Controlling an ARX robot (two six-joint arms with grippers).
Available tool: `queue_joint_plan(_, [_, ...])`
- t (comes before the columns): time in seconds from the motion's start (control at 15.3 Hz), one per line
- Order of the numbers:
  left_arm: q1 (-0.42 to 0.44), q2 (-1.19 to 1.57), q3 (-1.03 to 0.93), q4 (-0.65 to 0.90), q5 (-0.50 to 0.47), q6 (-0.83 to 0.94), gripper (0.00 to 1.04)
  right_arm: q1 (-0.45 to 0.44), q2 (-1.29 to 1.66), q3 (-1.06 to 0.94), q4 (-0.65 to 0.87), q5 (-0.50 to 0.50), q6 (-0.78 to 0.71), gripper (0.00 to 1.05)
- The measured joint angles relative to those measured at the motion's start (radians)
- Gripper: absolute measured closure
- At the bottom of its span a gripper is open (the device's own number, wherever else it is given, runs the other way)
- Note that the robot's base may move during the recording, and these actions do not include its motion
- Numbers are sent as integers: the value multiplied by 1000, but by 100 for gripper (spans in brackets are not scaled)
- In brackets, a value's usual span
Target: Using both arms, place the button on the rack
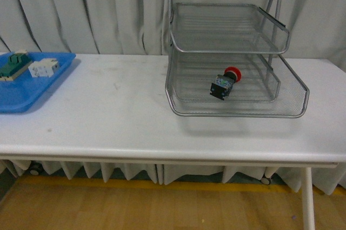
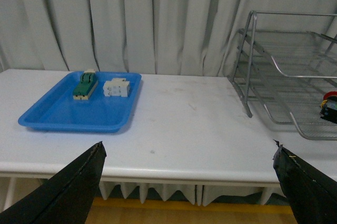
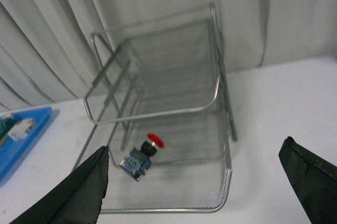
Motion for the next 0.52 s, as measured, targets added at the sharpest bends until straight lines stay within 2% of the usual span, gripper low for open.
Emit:
queue_joint_plan(0.2, [0, 0, 0, 0, 0, 0, 7, 47, 295, 279, -211, 28, 58, 6])
queue_joint_plan(0.26, [0, 0, 0, 0, 0, 0, 7, 61, 336, 322, -267, 40, 63, 13])
queue_joint_plan(0.52, [0, 0, 0, 0, 0, 0, 7, 134, 447, 400, -410, 26, 54, 62])
